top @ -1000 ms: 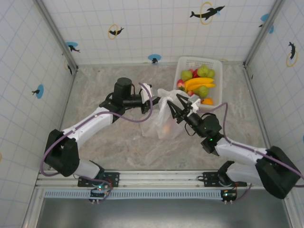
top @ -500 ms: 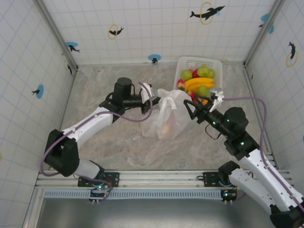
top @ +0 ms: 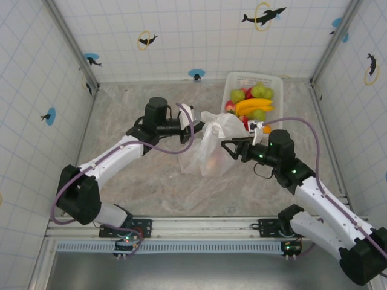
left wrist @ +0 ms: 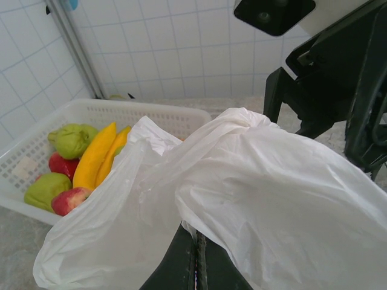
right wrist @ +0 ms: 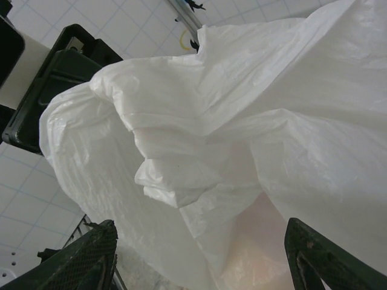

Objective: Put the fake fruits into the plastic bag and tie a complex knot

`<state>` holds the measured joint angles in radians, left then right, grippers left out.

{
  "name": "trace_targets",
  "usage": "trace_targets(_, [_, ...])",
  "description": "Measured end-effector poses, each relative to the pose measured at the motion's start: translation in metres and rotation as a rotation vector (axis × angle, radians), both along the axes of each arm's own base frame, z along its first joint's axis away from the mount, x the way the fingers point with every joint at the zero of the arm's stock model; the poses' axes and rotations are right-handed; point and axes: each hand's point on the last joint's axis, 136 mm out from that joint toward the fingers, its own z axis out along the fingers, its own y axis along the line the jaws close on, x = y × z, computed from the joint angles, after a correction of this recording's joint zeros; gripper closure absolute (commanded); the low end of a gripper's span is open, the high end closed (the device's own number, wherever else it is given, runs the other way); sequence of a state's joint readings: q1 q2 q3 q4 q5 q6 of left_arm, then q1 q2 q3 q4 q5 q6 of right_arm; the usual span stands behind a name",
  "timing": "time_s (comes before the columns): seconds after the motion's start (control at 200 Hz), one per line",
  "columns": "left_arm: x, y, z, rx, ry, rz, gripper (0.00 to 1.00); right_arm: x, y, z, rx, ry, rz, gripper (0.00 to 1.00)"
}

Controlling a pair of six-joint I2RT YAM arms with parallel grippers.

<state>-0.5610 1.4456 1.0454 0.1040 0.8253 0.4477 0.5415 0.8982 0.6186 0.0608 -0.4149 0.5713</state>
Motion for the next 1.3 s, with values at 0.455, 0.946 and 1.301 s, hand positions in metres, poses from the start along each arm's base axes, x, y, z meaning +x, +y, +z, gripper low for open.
trace_targets(0.455, [0.000,-0.001,0.002,-0.001,0.000,-0.002,1.00,0.015,0.023,-0.006,-0.008,0.005,0.051,0.33])
trace_targets(0.946, [0.003,-0.002,0.001,0.003,0.006,-0.002,1.00,0.016,0.029,0.012,0.008,-0.055,0.072,0.67])
trace_targets(1.301, [0.009,0.000,0.002,0.010,0.005,0.043,1.00,0.011,0.015,0.006,-0.065,-0.060,0.034,1.00])
